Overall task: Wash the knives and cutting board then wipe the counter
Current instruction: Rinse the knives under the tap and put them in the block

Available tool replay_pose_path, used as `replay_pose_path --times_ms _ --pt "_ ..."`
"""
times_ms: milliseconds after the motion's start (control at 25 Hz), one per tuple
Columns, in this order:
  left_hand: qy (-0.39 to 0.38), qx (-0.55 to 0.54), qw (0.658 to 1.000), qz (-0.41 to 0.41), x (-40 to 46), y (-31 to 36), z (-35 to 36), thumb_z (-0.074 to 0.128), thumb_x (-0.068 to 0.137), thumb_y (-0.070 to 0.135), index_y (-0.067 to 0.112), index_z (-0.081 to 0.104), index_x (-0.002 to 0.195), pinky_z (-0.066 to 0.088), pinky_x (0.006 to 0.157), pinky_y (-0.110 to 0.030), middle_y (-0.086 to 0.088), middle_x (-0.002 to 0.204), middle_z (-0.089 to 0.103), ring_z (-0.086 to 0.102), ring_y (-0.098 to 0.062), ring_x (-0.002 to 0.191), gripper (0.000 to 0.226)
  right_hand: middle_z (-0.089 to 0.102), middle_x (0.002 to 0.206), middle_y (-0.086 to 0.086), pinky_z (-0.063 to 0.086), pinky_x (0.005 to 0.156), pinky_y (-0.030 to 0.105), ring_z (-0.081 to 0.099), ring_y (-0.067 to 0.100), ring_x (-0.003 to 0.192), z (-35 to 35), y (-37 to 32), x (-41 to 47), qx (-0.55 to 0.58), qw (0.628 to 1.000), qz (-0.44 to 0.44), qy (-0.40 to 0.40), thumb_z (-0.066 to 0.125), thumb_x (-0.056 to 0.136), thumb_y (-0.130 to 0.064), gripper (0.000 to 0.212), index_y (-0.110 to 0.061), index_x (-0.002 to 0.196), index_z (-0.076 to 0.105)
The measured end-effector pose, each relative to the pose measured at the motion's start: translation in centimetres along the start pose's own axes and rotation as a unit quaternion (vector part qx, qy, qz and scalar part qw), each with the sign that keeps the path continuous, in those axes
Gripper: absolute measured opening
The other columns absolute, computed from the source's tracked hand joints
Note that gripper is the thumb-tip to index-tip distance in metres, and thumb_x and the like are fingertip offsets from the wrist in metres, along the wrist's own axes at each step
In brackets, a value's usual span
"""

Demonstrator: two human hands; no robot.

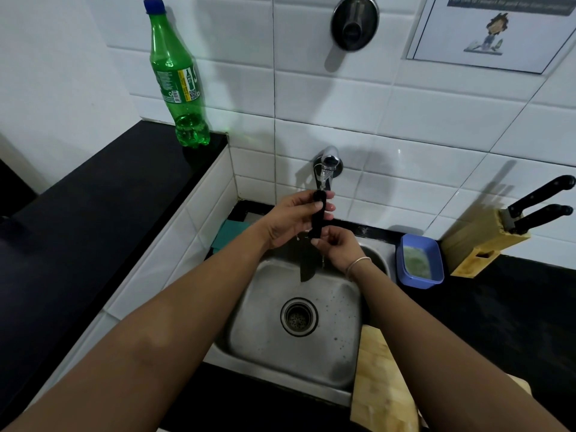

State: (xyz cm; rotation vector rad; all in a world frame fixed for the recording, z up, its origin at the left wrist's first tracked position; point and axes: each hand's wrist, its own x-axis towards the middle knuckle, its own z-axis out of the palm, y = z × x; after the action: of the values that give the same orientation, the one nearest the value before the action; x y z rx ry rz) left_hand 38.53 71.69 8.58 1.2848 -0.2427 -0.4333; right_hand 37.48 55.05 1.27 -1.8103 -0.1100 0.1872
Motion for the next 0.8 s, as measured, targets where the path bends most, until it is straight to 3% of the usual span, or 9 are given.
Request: replay_pose_path --times_ms 160,360,560,640,720,800 --pt "0.058 0.162 0.985 0.024 1.1 1.1 -0.2 0.052 0.101 0.003 -0.003 0.053 0.127 0.058 0.077 -0.032 -0.018 0.105 0.066 0.067 -0.032 0.091 0.026 0.064 0.068 -0.008 0.046 0.061 0.014 0.058 0.003 0.061 0.3 -1.0 0.8 0.032 0.999 -0.002 0.019 0.068 0.092 -0.013 0.013 -0.014 0.079 0.064" --pt "0.162 0.071 0.982 0.065 1.7 1.6 -0.1 0.055 0.1 0.003 0.007 0.058 0.106 0.062 0.069 -0.039 -0.016 0.093 0.067 0.069 -0.031 0.078 0.008 0.054 0.054 -0.009 0.041 0.053 0.016 0.045 0.004 0.051 0.5 -0.4 1.0 0.037 0.997 0.01 0.071 0.072 0.089 -0.03 0.033 -0.019 0.061 0.058" --pt "0.219 0.051 0.972 0.062 2.0 2.0 -1.4 0.056 0.099 0.005 -0.001 0.057 0.121 0.062 0.077 -0.046 -0.015 0.097 0.07 0.072 -0.026 0.078 0.022 0.056 0.06 -0.003 0.046 0.06 0.023 0.05 0.007 0.057 -1.8 2.3 -1.0 -0.048 0.994 0.074 -0.069 0.075 0.083 0.0 0.02 -0.005 0.071 0.06" --pt "0.202 0.048 0.977 0.058 1.9 2.0 -1.6 0.058 0.099 0.006 0.003 0.06 0.116 0.062 0.077 -0.047 -0.014 0.096 0.071 0.073 -0.026 0.079 0.018 0.066 0.074 0.004 0.053 0.069 0.031 0.059 0.011 0.07 -2.8 1.6 -0.9 -0.067 0.988 0.093 -0.1 0.075 0.081 0.004 0.01 -0.002 0.084 0.067" --pt "0.21 0.065 0.974 0.054 2.1 1.8 -1.3 0.065 0.095 0.008 0.01 0.063 0.105 0.063 0.074 -0.045 -0.01 0.091 0.072 0.073 -0.024 0.079 0.01 0.068 0.101 0.014 0.055 0.085 0.036 0.063 0.02 0.092 -3.0 0.1 -0.2 -0.038 0.988 0.092 -0.116 0.075 0.08 0.005 0.035 -0.001 0.113 0.066" --pt "0.281 0.157 0.945 0.065 2.5 1.3 -0.8 0.076 0.087 0.016 0.018 0.062 0.09 0.063 0.068 -0.038 -0.003 0.081 0.068 0.07 -0.022 0.077 0.015 0.065 0.11 0.01 0.052 0.089 0.03 0.062 0.019 0.102 -2.2 -1.4 0.3 0.001 0.991 0.084 -0.107 0.077 0.079 0.001 0.052 -0.011 0.126 0.059"
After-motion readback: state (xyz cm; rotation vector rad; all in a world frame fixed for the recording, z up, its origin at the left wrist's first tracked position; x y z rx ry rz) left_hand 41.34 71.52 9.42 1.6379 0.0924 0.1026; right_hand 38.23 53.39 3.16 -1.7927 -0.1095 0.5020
